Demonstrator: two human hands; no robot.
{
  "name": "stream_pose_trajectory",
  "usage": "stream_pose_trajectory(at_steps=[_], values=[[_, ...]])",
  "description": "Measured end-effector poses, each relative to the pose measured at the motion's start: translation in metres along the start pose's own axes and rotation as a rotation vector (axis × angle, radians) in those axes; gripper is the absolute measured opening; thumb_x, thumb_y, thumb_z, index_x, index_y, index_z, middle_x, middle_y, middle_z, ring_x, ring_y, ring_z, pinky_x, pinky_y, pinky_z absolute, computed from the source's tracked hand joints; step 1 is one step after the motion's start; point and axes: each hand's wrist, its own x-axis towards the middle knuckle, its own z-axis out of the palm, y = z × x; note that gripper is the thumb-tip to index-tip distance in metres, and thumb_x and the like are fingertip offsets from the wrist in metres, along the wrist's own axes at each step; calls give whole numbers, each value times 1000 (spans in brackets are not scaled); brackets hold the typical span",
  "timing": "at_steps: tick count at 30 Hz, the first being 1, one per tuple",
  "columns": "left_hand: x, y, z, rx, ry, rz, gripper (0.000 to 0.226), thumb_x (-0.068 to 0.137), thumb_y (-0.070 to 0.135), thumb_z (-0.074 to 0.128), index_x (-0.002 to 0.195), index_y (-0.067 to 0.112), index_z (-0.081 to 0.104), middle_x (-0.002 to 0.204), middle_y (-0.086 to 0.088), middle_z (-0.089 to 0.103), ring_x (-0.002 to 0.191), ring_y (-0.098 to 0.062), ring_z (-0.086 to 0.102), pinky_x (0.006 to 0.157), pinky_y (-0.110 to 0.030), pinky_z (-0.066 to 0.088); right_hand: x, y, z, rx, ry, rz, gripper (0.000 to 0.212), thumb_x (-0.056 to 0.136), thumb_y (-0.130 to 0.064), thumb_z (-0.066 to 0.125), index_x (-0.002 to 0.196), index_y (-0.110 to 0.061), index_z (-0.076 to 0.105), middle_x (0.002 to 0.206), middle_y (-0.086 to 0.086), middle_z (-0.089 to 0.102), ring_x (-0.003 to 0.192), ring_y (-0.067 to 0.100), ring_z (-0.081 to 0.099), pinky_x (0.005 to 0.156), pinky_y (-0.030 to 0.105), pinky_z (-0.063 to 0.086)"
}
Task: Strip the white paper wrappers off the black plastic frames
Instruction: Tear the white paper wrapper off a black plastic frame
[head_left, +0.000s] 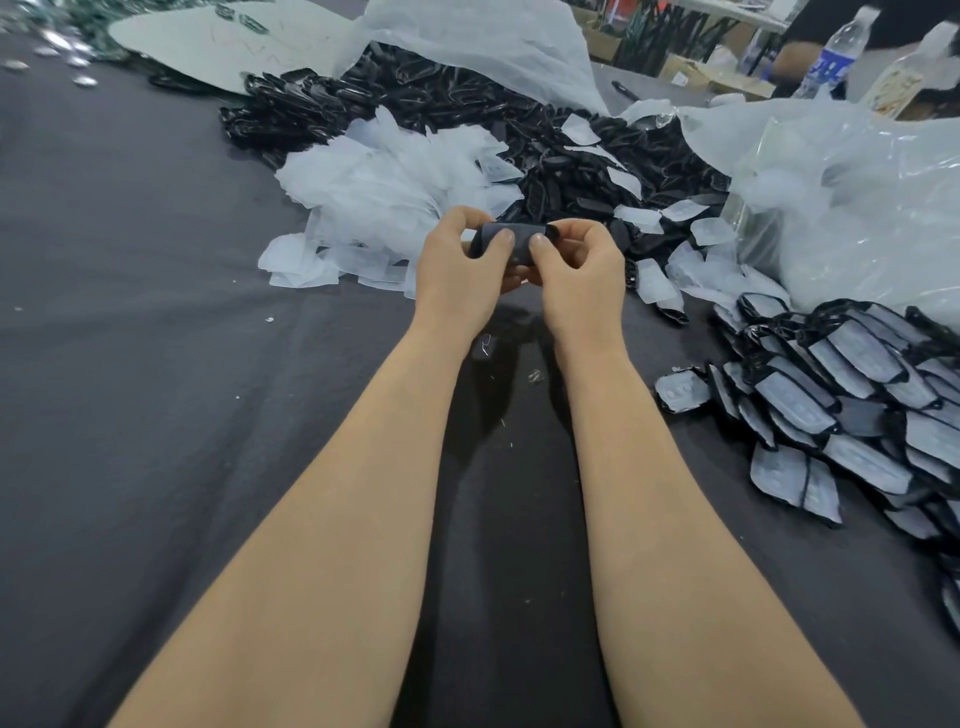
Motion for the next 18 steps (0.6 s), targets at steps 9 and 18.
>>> stream_pose_trajectory(at_steps=[9,18], values=[[-3,7,0,-88,11,-39,14,92,3,51,85,16,50,82,-9,62,62,-15,64,58,-19,55,-4,-1,2,11,-55,-2,23,88,-7,61,84,-27,52,85,11,62,85,37,64,84,56,52],[0,0,1,-77,-27,-25,17,90,6,54,81,20,53,76,-6,64,69,-18,67,69,-31,59,-6,-5,0,135,-60,67,15,88,-8,63,90,-19,53,77,-1,58,69,11,57,61,21,48]])
